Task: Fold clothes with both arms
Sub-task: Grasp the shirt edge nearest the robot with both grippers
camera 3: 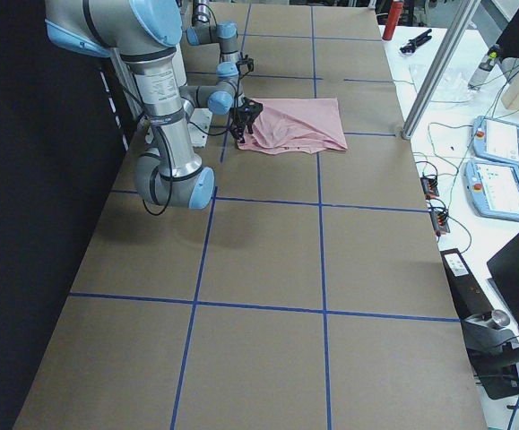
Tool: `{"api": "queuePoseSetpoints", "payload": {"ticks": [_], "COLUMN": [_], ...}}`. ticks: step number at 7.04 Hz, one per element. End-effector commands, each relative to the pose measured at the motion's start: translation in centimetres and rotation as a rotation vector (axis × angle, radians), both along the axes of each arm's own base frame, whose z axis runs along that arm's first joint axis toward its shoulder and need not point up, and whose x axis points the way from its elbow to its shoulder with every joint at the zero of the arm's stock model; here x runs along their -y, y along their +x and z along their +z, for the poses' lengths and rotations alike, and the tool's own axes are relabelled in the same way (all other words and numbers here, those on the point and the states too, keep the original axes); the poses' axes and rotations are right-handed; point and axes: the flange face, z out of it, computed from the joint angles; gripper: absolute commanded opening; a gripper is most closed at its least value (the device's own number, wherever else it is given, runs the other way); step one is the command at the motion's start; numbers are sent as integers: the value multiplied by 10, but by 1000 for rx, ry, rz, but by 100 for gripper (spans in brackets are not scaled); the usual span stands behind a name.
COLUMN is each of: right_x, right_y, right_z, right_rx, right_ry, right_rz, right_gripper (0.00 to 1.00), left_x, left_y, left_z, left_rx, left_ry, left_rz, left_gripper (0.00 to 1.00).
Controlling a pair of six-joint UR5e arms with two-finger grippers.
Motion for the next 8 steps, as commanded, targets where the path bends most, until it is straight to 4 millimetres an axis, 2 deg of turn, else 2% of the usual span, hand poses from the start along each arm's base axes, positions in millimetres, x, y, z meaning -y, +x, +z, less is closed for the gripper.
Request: {"api": "queuePoseSetpoints", "payload": {"ticks": [1,3,4,5,8], "right_x": [-1,-1,0,0,1], "right_y": [-5,-12,-13,-13,-10], "right_z": [5,12,7,5,-6], "right_rx": [-12,-27,-20,-15,12], "right_ry": [-3,-15,-15,-19,-35], "right_rz": [-1,10,11,16,44], "right_gripper": [68,63,39,0,0], "left_x": [0,0,0,0,0], "left_y": [0,0,0,0,0], "left_z": [0,-1,0,0,-1], "left_rx": [0,-2,0,0,-2], "left_ry": [1,1,1,1,1], "left_rz": [-1,-1,-1,-1,-1], "left_gripper": [0,0,0,0,0]}}
